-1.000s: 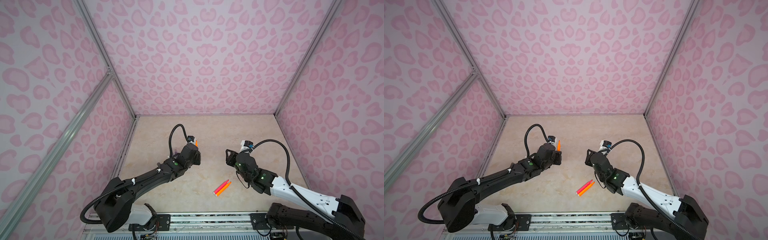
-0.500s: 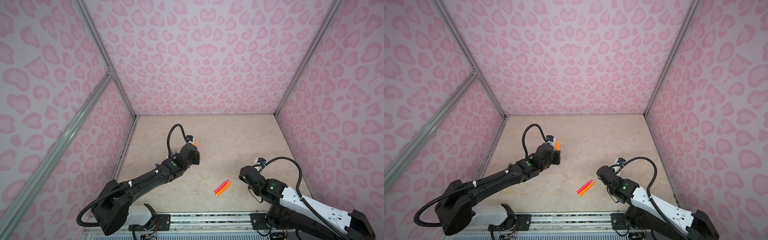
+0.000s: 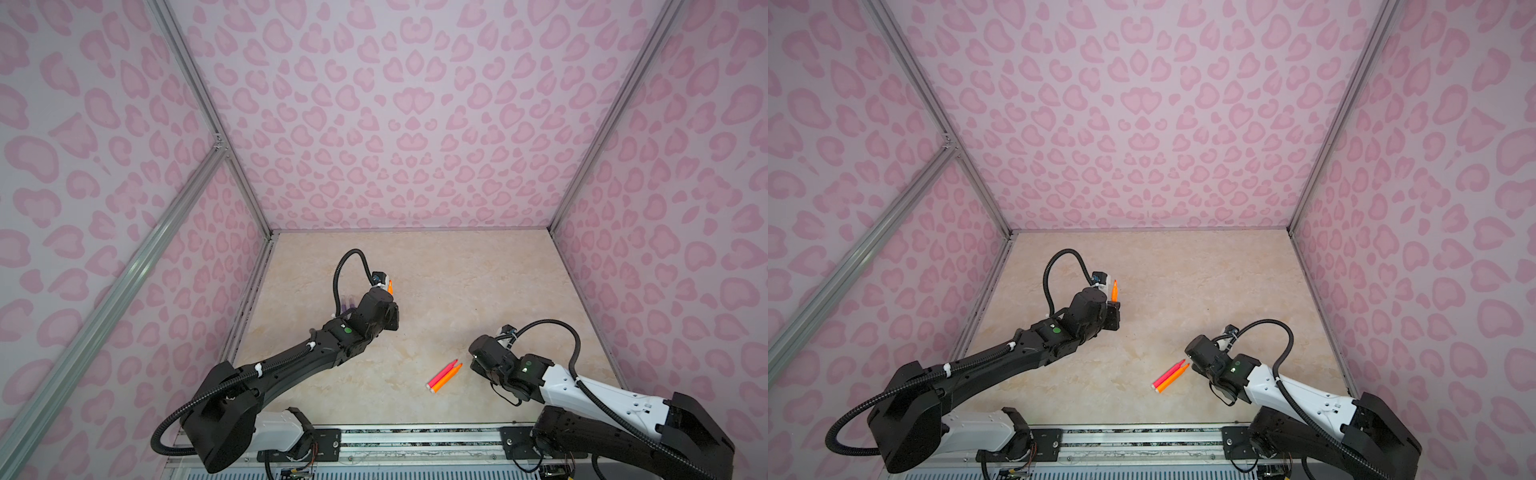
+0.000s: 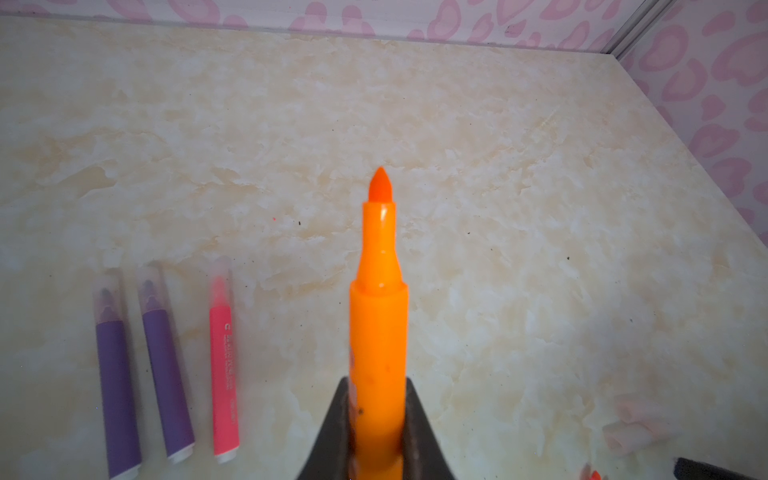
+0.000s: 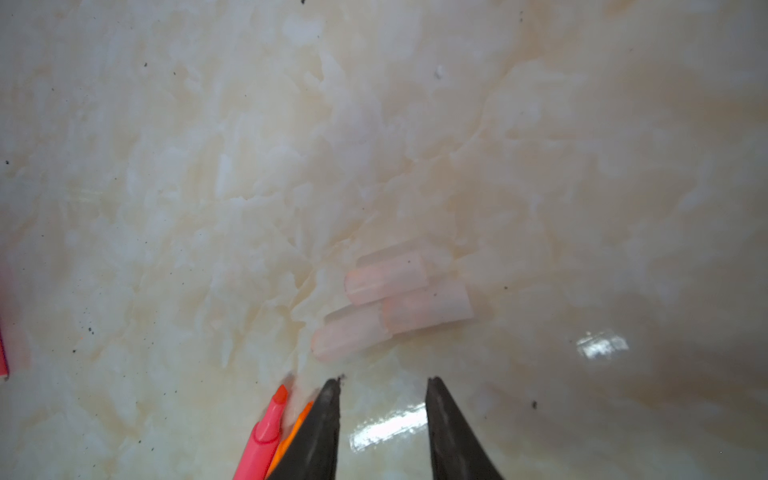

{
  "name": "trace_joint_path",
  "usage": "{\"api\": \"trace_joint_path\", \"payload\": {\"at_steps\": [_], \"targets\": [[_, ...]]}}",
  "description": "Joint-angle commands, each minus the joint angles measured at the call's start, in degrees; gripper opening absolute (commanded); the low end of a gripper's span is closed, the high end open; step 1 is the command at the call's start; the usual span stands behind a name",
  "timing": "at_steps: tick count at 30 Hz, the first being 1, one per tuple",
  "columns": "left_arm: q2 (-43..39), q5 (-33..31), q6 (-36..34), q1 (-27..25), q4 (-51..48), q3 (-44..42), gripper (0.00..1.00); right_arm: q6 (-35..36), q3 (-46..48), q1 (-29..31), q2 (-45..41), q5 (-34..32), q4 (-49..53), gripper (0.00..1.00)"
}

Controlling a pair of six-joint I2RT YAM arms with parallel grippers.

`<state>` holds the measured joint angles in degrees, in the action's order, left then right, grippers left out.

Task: Insert the pens into the pen caps
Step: 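Lower the right gripper onto a translucent pink cap and close on it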

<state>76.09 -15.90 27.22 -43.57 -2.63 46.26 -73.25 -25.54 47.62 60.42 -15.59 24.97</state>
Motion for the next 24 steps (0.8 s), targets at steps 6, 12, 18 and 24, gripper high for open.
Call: {"api": "trace_joint_path", "payload": {"at_steps": [6, 12, 18, 24], "targets": [[-0.42, -0.32, -0.94, 0.02, 1.14, 0.32, 0.03, 0.96, -1.38, -1.26, 4.70, -0.49, -3.51, 0.37], [-0.11, -0.11, -0.81, 0.02, 1.16, 0.57, 0.03, 2.27, -3.35, -3.02, 9.47, 1.89, -4.52, 0.37], [-0.29, 0.59, -1.09, 0.02, 1.49, 0.41, 0.03, 3.38, -5.73, -4.75, 15.57, 4.86, -4.09, 0.35], [-0.37, 0.63, -1.16, 0.00, 1.49, 0.39, 0.03, 3.17, -5.15, -5.26, 17.01, 6.10, -5.81, 0.33]]}}
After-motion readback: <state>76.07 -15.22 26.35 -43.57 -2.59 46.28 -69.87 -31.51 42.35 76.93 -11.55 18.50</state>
